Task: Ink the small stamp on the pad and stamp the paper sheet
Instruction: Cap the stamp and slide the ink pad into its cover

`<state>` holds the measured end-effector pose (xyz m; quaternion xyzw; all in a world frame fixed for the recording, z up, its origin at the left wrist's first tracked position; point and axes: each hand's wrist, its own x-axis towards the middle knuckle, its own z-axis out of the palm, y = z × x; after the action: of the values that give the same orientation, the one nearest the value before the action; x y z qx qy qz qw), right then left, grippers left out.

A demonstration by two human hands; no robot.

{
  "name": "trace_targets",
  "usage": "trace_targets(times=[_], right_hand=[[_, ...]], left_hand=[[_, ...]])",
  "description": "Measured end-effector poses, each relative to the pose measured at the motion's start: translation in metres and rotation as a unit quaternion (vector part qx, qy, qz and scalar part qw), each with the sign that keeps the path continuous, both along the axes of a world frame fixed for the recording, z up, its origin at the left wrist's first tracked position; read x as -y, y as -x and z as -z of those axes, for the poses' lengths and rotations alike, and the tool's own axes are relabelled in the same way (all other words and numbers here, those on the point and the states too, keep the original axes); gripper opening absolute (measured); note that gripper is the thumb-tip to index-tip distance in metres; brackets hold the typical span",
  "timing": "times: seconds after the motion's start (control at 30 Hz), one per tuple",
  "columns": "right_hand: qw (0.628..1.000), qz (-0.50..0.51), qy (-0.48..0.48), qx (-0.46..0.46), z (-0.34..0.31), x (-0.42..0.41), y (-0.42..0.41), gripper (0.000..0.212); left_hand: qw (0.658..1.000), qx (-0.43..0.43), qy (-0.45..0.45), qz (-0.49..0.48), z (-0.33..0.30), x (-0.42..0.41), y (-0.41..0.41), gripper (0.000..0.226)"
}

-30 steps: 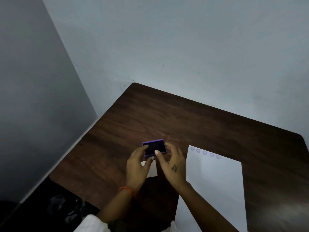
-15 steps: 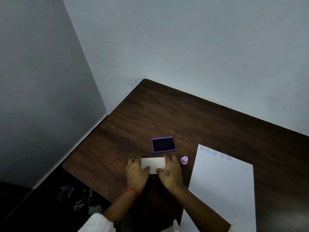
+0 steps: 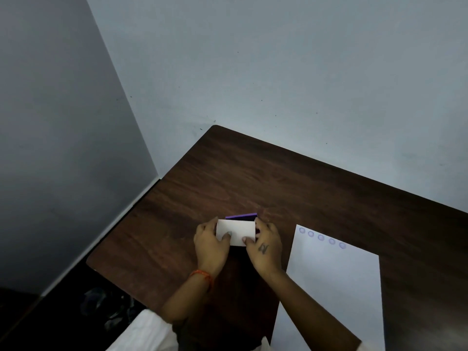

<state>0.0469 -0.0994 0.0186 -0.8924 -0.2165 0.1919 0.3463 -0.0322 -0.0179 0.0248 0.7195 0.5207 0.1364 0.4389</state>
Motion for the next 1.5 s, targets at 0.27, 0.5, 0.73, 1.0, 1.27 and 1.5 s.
trace_targets(times=[0.27, 0.5, 0.73, 1.0, 1.27, 1.5], right_hand=[[0.999, 0.005, 0.026, -0.018, -0.002, -0.010, -0.029, 0.058], [0.997, 0.000, 0.066, -0.031, 0.009, -0.016, -0.034, 0.061], [0.997, 0.005, 0.063, -0.048, 0.016, -0.016, -0.037, 0.060], [0.996, 0.014, 0.069, -0.046, 0.020, -0.018, -0.041, 0.057], [0.996, -0.002, 0.079, -0.037, 0.024, -0.018, -0.046, 0.060], [0.997, 0.026, 0.053, -0.040, 0.029, -0.018, -0.046, 0.049]], left_hand=[[0.999, -0.017, 0.045, 0.000, 0.005, -0.003, -0.029, 0.054], [0.996, -0.051, 0.078, -0.011, 0.023, 0.000, -0.037, 0.054], [0.995, -0.057, 0.078, -0.008, 0.029, 0.000, -0.041, 0.054], [0.995, -0.064, 0.069, -0.013, 0.028, -0.004, -0.043, 0.052], [0.998, -0.053, 0.045, -0.005, 0.026, -0.010, -0.039, 0.045], [0.997, -0.052, 0.047, -0.010, 0.027, -0.010, -0.039, 0.045]])
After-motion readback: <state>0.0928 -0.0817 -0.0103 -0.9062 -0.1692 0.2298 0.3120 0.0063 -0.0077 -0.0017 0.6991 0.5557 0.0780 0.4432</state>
